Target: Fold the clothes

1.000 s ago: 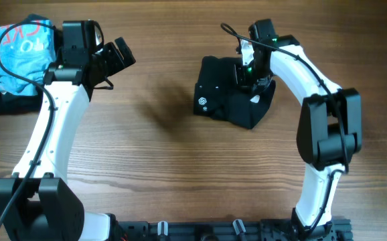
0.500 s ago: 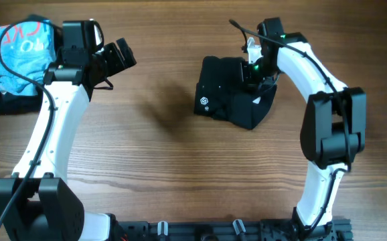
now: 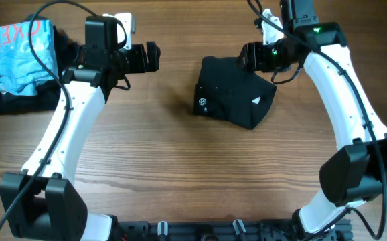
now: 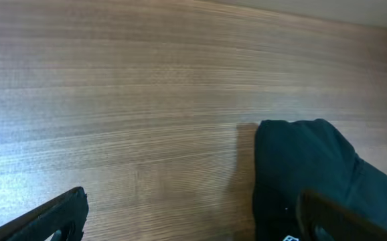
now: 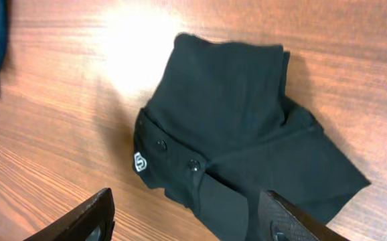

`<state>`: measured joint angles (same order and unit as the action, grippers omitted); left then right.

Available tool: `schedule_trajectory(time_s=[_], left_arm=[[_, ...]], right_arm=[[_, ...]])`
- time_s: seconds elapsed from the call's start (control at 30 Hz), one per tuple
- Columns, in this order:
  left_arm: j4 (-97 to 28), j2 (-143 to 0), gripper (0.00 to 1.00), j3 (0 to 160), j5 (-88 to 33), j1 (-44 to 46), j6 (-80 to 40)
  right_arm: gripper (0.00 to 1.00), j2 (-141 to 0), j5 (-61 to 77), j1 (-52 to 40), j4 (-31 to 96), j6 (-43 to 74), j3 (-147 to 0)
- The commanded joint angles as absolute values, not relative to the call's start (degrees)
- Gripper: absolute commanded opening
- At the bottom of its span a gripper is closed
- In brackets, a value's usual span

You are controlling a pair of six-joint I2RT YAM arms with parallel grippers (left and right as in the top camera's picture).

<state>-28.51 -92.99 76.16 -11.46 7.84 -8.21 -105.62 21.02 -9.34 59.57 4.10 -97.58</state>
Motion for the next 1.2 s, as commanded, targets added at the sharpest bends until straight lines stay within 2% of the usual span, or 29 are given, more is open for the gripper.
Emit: schedule_trajectory(time_s=[0.0, 0.3, 0.5, 0.6, 0.73, 0.83, 0.97, 1.17], left_arm=[[-29.95, -93.82, 1.00, 76.84, -11.94, 5.89, -11.51], [-37.65, -94.94, 1.00, 76.84, -11.53, 0.05, -22.52], [-39.92, -96.09, 1.00, 76.84, -11.53, 0.10, -21.71], [-39.29, -96.09, 1.00, 76.84, -10.81, -0.14, -21.47], [-37.67, -96.09, 1.00, 76.84, -10.87, -2.57, -23.27], [-37.74, -96.09, 1.00, 76.84, -10.87, -4.21, -23.16], [-37.98, -96.09, 1.00, 76.84, -10.83, -4.78, -22.72], [-37.95, -96.14, 1.00, 76.84, -10.83, -4.78, -22.44]], right_arm=[[0.73, -106.50, 22.13, -9.89, 59.77, 7.16, -96.84], [0.80, -106.50, 19.90, -10.39, 60.25, 12.69, -96.33], [0.82, -106.50, 19.11, -12.58, 58.57, 17.12, -93.25], [0.78, -106.50, 19.14, -14.92, 55.46, 17.10, -90.24], [0.65, -106.76, 19.07, -18.28, 48.53, 17.56, -85.60], [0.59, -107.87, 18.85, -19.79, 42.68, 18.26, -83.15], [0.59, -111.37, 18.13, -20.40, 36.86, 18.15, -82.15], [0.60, -118.04, 19.25, -20.47, 34.79, 14.66, -82.15]])
